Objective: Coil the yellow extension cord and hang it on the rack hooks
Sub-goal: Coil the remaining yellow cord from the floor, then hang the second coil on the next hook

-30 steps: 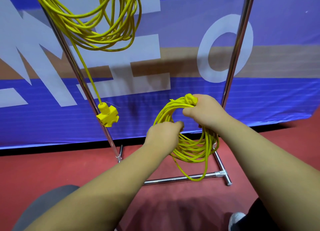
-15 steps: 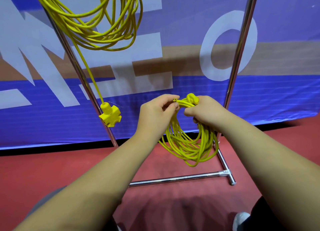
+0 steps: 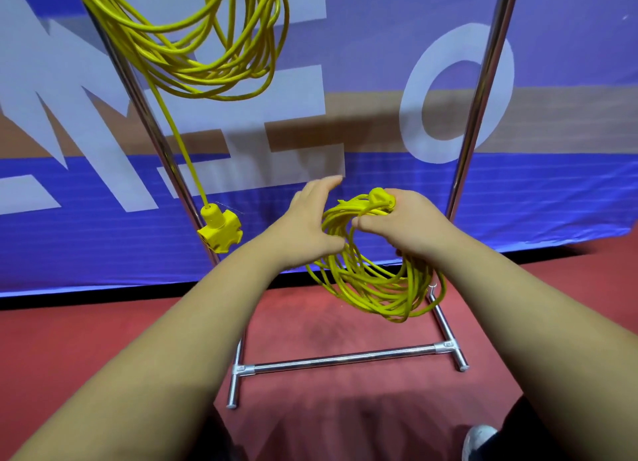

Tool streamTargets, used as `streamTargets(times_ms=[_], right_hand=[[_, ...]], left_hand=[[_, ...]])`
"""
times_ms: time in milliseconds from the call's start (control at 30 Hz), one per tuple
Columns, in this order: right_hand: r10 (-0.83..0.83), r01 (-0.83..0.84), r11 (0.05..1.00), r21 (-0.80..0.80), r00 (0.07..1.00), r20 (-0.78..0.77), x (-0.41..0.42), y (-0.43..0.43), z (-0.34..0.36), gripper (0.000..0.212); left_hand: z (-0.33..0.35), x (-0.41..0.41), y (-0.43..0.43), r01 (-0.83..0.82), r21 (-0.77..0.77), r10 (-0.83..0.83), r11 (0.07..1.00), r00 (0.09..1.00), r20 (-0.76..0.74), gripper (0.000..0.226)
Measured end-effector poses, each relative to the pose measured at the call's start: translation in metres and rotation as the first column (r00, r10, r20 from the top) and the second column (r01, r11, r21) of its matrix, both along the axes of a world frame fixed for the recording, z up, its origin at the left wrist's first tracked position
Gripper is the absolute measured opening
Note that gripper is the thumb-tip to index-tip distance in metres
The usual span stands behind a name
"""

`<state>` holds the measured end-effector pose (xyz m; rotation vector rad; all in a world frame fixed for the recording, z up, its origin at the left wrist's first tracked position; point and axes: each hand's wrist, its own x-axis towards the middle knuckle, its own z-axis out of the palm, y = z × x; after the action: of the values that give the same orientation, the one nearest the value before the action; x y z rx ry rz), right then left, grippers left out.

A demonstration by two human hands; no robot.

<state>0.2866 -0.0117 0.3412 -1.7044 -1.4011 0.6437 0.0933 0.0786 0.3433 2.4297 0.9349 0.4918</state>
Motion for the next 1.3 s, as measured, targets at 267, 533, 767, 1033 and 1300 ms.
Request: streamTargets(times_ms=[267,533,767,1033,1300], right_hand=[[0.13,-0.15,0.986,-0.068,0.963,-0.236,-0.004,-0.008,0.008,0.02],[0.205,-0.218,0.976,-0.006,0.928,-0.311,0.006,-0.012,0.015,0.042],[0.229,-0.238,0.971,0.034,0.871,-0.434,0.014,-0.012,0.029,0.051],[0.336,-0.371,0.928,0.023,0.81,-0.48,0.035,-0.027,0.055,0.063],[0.427,-0.488,0.873,-0.016,0.779,-0.46,0.046,-0.048,0.127,0.063]], left_hand=[[-0.006,0.007,0.015,0.092,-0.141,-0.081,0.986,0.993,0.083,0.07],[0.003,0.012,0.003,-0.015,-0.167,0.035,0.986,0.992,0.12,0.035],[0.025,0.01,0.007,-0.048,-0.154,0.076,0.987,0.98,0.182,0.039],[0.055,0.012,-0.008,-0.122,-0.137,0.157,0.983,0.945,0.288,0.037],[0.117,0.023,-0.027,0.005,0.072,-0.02,0.997,0.978,0.209,0.057]])
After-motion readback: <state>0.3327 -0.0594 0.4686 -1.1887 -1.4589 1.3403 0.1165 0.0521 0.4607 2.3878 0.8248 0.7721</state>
